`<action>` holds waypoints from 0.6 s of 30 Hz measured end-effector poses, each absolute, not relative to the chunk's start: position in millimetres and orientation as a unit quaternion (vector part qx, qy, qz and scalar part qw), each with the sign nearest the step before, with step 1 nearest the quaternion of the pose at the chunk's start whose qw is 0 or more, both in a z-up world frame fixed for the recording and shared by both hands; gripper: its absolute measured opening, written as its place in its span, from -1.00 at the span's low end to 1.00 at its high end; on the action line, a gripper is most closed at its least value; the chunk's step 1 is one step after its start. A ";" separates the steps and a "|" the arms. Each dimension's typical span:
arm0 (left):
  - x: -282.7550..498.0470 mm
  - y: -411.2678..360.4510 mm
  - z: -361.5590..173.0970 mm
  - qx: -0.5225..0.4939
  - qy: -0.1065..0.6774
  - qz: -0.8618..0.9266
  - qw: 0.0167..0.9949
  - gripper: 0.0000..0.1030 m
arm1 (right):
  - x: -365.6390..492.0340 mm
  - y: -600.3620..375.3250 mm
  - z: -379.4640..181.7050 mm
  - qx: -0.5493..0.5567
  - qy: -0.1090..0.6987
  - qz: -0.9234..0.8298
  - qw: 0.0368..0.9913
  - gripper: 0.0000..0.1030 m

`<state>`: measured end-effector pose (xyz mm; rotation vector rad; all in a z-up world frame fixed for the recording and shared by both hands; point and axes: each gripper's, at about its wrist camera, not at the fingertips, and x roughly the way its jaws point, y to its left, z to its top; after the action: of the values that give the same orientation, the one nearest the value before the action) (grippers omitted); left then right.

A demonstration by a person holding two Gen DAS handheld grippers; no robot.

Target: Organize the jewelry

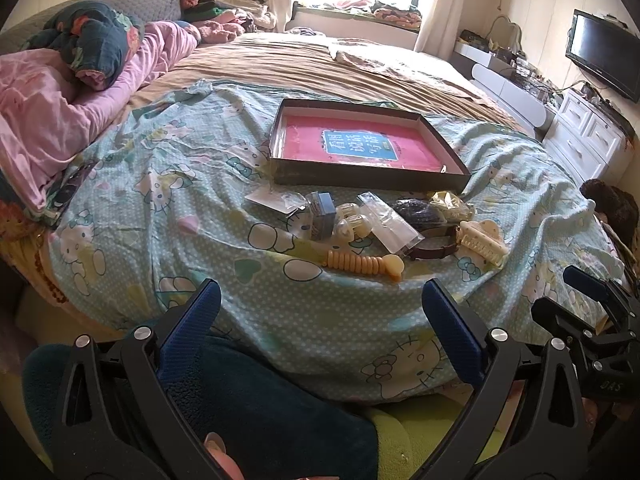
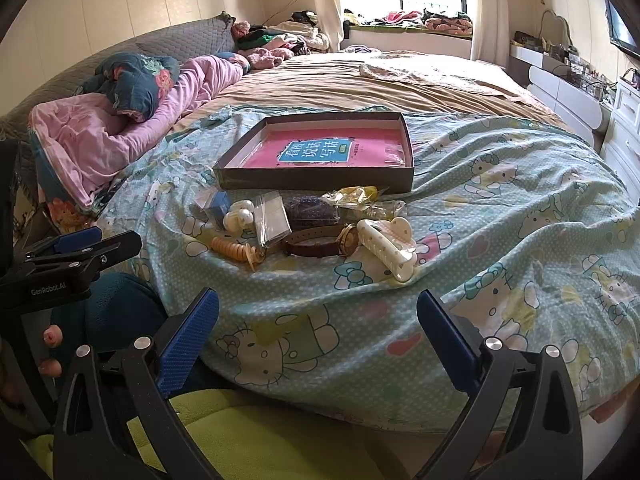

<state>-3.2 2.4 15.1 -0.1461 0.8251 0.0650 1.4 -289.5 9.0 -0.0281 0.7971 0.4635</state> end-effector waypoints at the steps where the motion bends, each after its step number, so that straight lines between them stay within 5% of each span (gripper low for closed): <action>1: -3.7 1.9 11.5 -0.070 0.399 0.033 0.914 0.83 | 1.7 -289.4 8.8 -0.013 0.385 0.224 0.895 0.91; 18: -3.8 1.2 11.5 -0.070 0.397 0.033 0.914 0.83 | 1.1 -290.0 9.2 -0.013 0.385 0.225 0.895 0.91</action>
<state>-3.8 1.2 11.5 -0.1437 0.8184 0.0679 1.1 -290.0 9.2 -0.0273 0.7983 0.4655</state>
